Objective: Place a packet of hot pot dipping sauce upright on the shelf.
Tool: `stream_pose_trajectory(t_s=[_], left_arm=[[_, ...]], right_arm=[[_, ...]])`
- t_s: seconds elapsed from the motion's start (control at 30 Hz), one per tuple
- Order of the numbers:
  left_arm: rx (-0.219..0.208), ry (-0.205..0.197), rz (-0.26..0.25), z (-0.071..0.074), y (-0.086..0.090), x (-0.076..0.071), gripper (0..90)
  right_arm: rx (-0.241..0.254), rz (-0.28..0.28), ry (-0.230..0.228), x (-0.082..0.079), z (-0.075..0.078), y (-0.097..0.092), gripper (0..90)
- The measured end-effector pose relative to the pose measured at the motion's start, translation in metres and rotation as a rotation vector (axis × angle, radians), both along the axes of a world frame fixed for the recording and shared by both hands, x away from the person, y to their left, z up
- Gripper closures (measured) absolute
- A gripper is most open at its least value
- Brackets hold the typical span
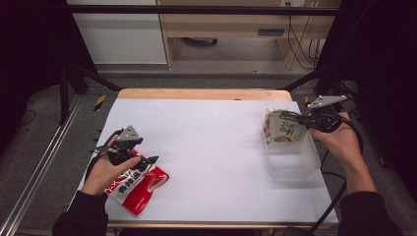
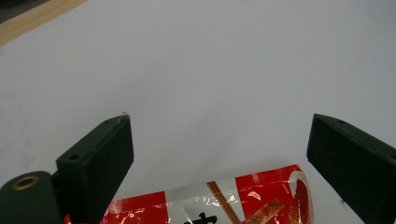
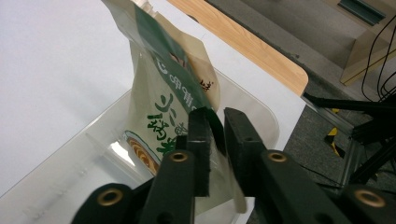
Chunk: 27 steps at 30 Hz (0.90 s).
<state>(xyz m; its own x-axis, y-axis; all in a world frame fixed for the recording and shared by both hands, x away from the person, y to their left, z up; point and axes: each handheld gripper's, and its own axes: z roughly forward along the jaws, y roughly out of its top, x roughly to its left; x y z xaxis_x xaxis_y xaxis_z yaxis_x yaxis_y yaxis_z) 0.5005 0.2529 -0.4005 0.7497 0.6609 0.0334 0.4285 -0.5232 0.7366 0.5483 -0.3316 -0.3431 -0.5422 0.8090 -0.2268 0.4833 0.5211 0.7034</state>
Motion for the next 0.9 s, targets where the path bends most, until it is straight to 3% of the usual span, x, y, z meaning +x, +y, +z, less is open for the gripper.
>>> stream_pose_trajectory(t_s=[0.1,0.2,0.23,0.27,0.37,0.47,0.8,0.9], left_arm=[[-0.002,0.001,0.001,0.0,0.0,0.0,7.4],[-0.006,0.001,0.005,0.0,0.001,0.0,7.4],[-0.006,0.001,0.005,0.0,0.001,0.0,7.4],[-0.004,0.0,0.007,0.0,0.002,0.0,7.5],[-0.005,-0.001,0.008,0.0,0.002,0.0,7.5],[-0.004,-0.006,0.012,0.001,0.003,0.0,7.4],[0.028,-0.029,0.037,-0.004,0.005,-0.01,7.4],[0.027,-0.03,0.048,-0.006,0.01,-0.017,7.4]], right_arm=[[0.004,-0.002,-0.002,-0.001,0.0,0.0,72.8],[0.008,-0.013,-0.011,-0.003,0.001,0.003,56.5],[0.008,-0.013,-0.011,-0.003,0.001,0.003,56.5],[0.001,-0.019,-0.027,-0.004,0.002,0.004,47.3],[0.002,-0.022,-0.033,-0.005,0.003,0.006,40.6],[-0.005,-0.018,-0.058,-0.009,0.005,0.011,27.3],[0.011,0.01,-0.117,-0.022,0.023,0.027,18.5],[0.034,0.027,-0.168,-0.035,0.035,0.043,16.3]])
